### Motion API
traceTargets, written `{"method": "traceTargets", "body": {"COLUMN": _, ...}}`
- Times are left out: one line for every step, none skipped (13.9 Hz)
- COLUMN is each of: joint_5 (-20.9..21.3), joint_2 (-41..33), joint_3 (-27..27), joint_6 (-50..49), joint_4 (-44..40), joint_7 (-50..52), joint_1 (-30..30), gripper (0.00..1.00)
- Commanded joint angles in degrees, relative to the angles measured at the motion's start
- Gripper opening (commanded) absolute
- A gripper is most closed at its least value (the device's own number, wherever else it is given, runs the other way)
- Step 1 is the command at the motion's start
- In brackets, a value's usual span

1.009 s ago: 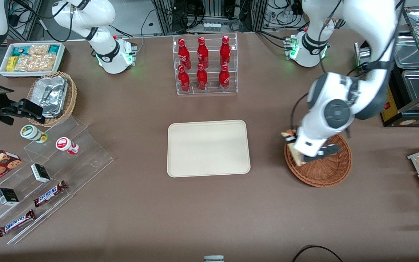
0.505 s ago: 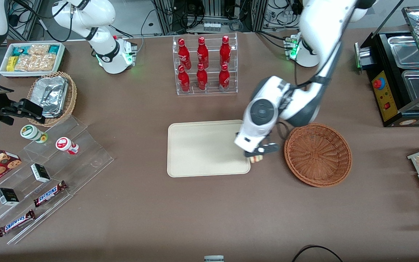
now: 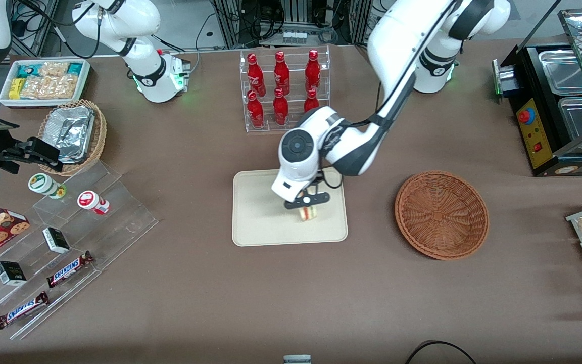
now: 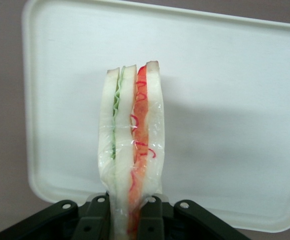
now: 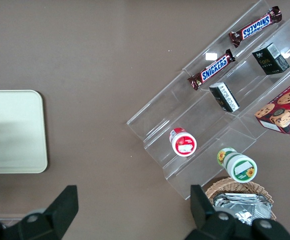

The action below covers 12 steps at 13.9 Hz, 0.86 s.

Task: Place sandwich from basket to tray
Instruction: 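Lower the sandwich onto the tray and open the left gripper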

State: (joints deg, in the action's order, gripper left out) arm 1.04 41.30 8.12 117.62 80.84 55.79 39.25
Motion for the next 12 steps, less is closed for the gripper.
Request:
{"method": "traceTargets", "body": {"joint_5": 0.28, "joint_2": 3.16, "joint_3": -0.91, "joint_6": 1.74, "joint_4": -3.75, "joint_7": 1.25, "joint_1": 1.96, "gripper": 0.00}}
{"method": "traceTargets", "body": {"joint_5": 0.28, "joint_2": 4.13, "joint_3": -0.91, "joint_6": 1.56, "joint_4": -5.41, "joint_7": 1.25, "joint_1": 2.05, "gripper": 0.00}}
{"method": "traceTargets", "body": {"joint_5": 0.37, "joint_2": 5.18, "joint_3": -1.00, "joint_6": 1.48, "joint_4": -6.21, "joint_7": 1.25, "joint_1": 2.40, "gripper": 0.00}}
{"method": "traceTargets", "body": {"joint_5": 0.37, "joint_2": 5.54, "joint_3": -1.08, "joint_6": 1.56, "joint_4": -6.31, "joint_7": 1.25, "joint_1": 2.49, "gripper": 0.00}}
{"method": "traceTargets", "body": {"joint_5": 0.45, "joint_2": 5.63, "joint_3": -1.08, "joint_6": 1.56, "joint_4": -6.31, "joint_7": 1.25, "joint_1": 2.67, "gripper": 0.00}}
{"method": "traceTargets", "body": {"joint_5": 0.46, "joint_2": 5.63, "joint_3": -1.17, "joint_6": 1.39, "joint_4": -6.31, "joint_7": 1.25, "joint_1": 2.67, "gripper": 0.00}}
{"method": "traceTargets", "body": {"joint_5": 0.54, "joint_2": 5.63, "joint_3": -1.26, "joint_6": 1.39, "joint_4": -6.31, "joint_7": 1.33, "joint_1": 2.67, "gripper": 0.00}}
{"method": "traceTargets", "body": {"joint_5": 0.63, "joint_2": 5.72, "joint_3": -1.26, "joint_6": 1.47, "joint_4": -6.31, "joint_7": 1.60, "joint_1": 2.67, "gripper": 0.00}}
{"method": "traceTargets", "body": {"joint_5": 1.68, "joint_2": 6.16, "joint_3": -1.35, "joint_6": 1.65, "joint_4": -6.31, "joint_7": 1.86, "joint_1": 2.67, "gripper": 0.00}}
{"method": "traceTargets", "body": {"joint_5": 2.73, "joint_2": 6.33, "joint_3": -1.26, "joint_6": 1.74, "joint_4": -6.40, "joint_7": 2.04, "joint_1": 2.67, "gripper": 0.00}}
{"method": "traceTargets", "body": {"joint_5": 2.91, "joint_2": 6.60, "joint_3": -1.35, "joint_6": 1.83, "joint_4": -6.48, "joint_7": 2.65, "joint_1": 2.67, "gripper": 0.00}}
{"method": "traceTargets", "body": {"joint_5": 2.92, "joint_2": 7.03, "joint_3": -1.35, "joint_6": 1.91, "joint_4": -6.83, "joint_7": 2.91, "joint_1": 2.58, "gripper": 0.00}}
